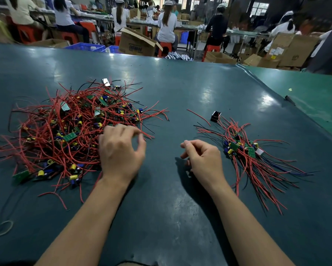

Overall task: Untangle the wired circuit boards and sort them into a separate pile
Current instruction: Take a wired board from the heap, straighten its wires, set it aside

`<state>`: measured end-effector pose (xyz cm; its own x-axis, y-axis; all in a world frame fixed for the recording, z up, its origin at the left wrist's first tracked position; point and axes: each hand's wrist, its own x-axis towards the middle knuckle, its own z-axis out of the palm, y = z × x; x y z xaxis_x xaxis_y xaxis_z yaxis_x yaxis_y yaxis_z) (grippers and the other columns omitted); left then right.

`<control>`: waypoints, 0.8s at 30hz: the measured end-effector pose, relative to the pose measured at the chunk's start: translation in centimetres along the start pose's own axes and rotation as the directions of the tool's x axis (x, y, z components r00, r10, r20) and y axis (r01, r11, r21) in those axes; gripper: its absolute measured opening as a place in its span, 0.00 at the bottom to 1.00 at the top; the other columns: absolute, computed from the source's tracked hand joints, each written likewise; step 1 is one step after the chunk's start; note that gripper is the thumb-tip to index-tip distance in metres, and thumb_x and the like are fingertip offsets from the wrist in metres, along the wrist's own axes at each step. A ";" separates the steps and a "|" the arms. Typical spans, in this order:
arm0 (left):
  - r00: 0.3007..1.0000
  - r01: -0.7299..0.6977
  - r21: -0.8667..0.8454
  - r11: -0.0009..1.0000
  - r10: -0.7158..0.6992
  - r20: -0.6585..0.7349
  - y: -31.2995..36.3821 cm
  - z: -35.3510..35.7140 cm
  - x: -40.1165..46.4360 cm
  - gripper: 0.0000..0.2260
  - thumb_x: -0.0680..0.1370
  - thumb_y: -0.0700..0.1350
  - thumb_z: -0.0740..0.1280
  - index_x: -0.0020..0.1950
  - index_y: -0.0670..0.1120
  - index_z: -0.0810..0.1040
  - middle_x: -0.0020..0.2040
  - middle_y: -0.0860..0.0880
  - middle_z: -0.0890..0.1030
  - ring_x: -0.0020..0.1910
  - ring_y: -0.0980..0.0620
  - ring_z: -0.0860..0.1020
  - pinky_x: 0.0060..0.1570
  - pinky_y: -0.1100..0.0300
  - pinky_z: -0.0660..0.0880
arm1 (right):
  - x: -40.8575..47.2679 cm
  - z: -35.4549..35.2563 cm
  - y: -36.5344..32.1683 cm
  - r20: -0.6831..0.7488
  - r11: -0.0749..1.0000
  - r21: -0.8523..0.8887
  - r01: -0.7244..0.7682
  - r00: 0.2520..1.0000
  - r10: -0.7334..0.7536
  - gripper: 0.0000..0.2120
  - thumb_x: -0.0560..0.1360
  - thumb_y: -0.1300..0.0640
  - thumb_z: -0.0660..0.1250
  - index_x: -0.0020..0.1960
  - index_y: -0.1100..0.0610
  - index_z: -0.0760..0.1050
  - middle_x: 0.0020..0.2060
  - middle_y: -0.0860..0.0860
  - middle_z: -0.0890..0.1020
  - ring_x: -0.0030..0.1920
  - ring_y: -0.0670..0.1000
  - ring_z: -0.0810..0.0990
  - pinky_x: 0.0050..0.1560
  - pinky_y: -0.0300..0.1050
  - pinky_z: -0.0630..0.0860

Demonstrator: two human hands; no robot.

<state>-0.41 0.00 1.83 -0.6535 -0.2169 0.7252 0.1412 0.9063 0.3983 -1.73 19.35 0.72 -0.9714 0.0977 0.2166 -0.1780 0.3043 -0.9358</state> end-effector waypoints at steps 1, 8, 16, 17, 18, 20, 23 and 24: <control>0.997 0.066 0.093 0.993 -0.062 -0.048 -0.7 0.0 0.4 0.05 0.75 0.44 0.69 0.49 0.46 0.82 0.46 0.45 0.80 0.49 0.40 0.74 0.47 0.49 0.68 | 0.1 -0.1 0.0 -0.006 0.999 0.033 -0.019 1.000 0.020 0.10 0.79 0.54 0.66 0.41 0.53 0.82 0.29 0.48 0.82 0.24 0.47 0.76 0.25 0.40 0.71; 0.934 0.263 0.379 0.887 -0.333 0.133 -4.3 1.1 1.3 0.11 0.75 0.50 0.68 0.56 0.49 0.82 0.58 0.48 0.80 0.61 0.44 0.67 0.57 0.49 0.60 | 0.1 -0.5 0.0 0.000 0.986 0.144 -0.089 0.996 0.089 0.10 0.80 0.57 0.66 0.41 0.55 0.81 0.29 0.50 0.81 0.25 0.49 0.75 0.23 0.42 0.70; 0.912 0.046 0.454 0.890 -0.223 0.344 -4.3 2.7 1.7 0.18 0.79 0.47 0.59 0.68 0.55 0.72 0.72 0.56 0.70 0.69 0.47 0.56 0.60 0.46 0.53 | 0.0 -0.4 0.1 0.022 0.996 0.068 -0.064 0.998 0.062 0.10 0.80 0.57 0.66 0.42 0.56 0.82 0.29 0.50 0.82 0.25 0.48 0.76 0.24 0.42 0.71; 0.890 0.025 0.471 0.882 -0.234 0.392 -4.3 2.8 1.9 0.19 0.78 0.48 0.59 0.69 0.57 0.71 0.74 0.57 0.67 0.71 0.47 0.53 0.60 0.45 0.51 | 0.0 -0.4 0.1 0.023 0.997 0.057 -0.060 0.998 0.059 0.10 0.80 0.56 0.66 0.42 0.56 0.82 0.29 0.50 0.82 0.25 0.48 0.76 0.24 0.41 0.71; 0.873 0.013 0.495 0.869 -0.251 0.417 -4.2 2.9 2.0 0.18 0.77 0.48 0.58 0.67 0.57 0.72 0.74 0.57 0.67 0.72 0.47 0.52 0.60 0.44 0.49 | 0.0 -0.3 0.2 0.024 0.997 0.048 -0.057 0.998 0.056 0.10 0.79 0.56 0.66 0.42 0.56 0.82 0.29 0.50 0.82 0.25 0.48 0.76 0.25 0.41 0.71; 0.882 0.034 0.492 0.870 -0.258 0.395 -4.1 2.9 2.1 0.15 0.76 0.47 0.59 0.62 0.55 0.73 0.67 0.54 0.73 0.68 0.47 0.56 0.60 0.42 0.51 | -0.1 -0.3 0.2 0.023 0.998 0.039 -0.051 0.998 0.050 0.10 0.79 0.56 0.66 0.42 0.55 0.82 0.29 0.50 0.82 0.25 0.47 0.76 0.25 0.40 0.71; 0.915 0.084 0.467 0.880 -0.254 0.314 -3.4 2.7 2.0 0.16 0.75 0.54 0.62 0.60 0.50 0.74 0.57 0.49 0.78 0.61 0.46 0.62 0.61 0.41 0.57 | -0.1 -0.4 0.2 0.018 0.998 0.042 -0.055 0.998 0.054 0.10 0.79 0.56 0.66 0.41 0.55 0.81 0.28 0.50 0.82 0.25 0.48 0.76 0.25 0.39 0.71; 0.919 0.084 0.481 0.873 -0.254 0.301 -3.1 2.7 1.9 0.19 0.75 0.58 0.62 0.61 0.49 0.74 0.57 0.47 0.78 0.61 0.44 0.64 0.60 0.41 0.59 | -0.1 -0.4 0.2 0.017 0.997 0.046 -0.056 0.998 0.055 0.10 0.79 0.56 0.66 0.41 0.55 0.82 0.28 0.50 0.82 0.25 0.48 0.76 0.25 0.40 0.71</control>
<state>-4.08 -2.24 0.44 -0.8605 -0.3206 0.3959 -0.2892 0.9472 0.1383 -1.57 19.75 0.57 -0.9823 0.0981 0.1597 -0.1303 0.2548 -0.9582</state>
